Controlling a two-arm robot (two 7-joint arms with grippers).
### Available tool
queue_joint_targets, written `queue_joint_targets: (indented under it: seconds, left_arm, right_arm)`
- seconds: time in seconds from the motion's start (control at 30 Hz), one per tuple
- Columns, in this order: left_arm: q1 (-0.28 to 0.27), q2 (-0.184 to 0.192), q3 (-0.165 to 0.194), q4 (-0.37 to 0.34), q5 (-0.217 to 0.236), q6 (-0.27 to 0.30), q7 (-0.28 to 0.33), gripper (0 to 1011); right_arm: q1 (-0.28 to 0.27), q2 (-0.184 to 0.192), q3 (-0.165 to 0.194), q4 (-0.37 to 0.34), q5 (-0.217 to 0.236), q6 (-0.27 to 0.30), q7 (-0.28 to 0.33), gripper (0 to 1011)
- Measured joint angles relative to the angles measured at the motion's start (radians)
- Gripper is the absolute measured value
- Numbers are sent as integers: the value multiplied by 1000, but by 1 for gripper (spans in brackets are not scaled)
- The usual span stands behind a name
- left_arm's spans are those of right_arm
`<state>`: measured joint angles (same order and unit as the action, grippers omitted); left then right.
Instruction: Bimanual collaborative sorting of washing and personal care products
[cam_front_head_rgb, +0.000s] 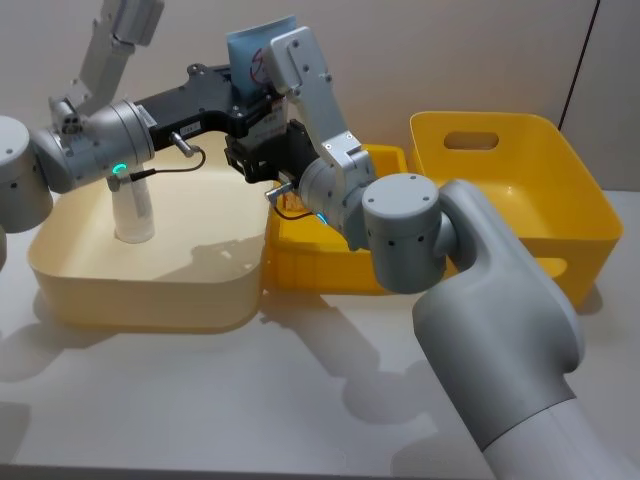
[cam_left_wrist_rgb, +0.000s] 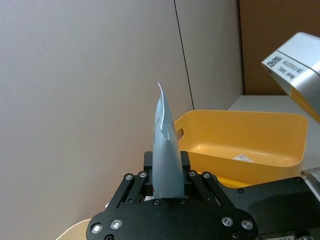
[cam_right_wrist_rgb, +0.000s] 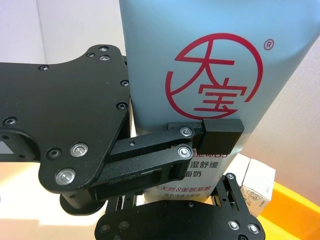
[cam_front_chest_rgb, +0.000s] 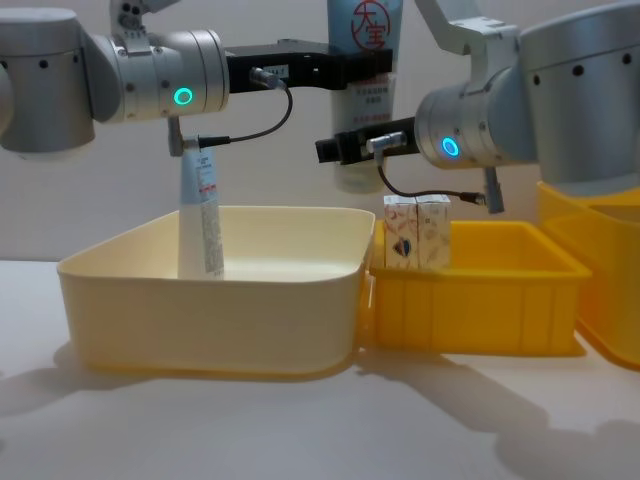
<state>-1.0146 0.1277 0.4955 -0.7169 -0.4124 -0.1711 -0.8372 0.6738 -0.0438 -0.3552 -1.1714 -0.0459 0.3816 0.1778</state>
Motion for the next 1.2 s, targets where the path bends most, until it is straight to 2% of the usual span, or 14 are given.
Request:
queue_joint_targets:
  seconds: [1.2]
  left_arm:
    - [1,1,0,-2,0,0,0,278]
  right_arm:
    - [0,-1,0,1,0,0,-1,626]
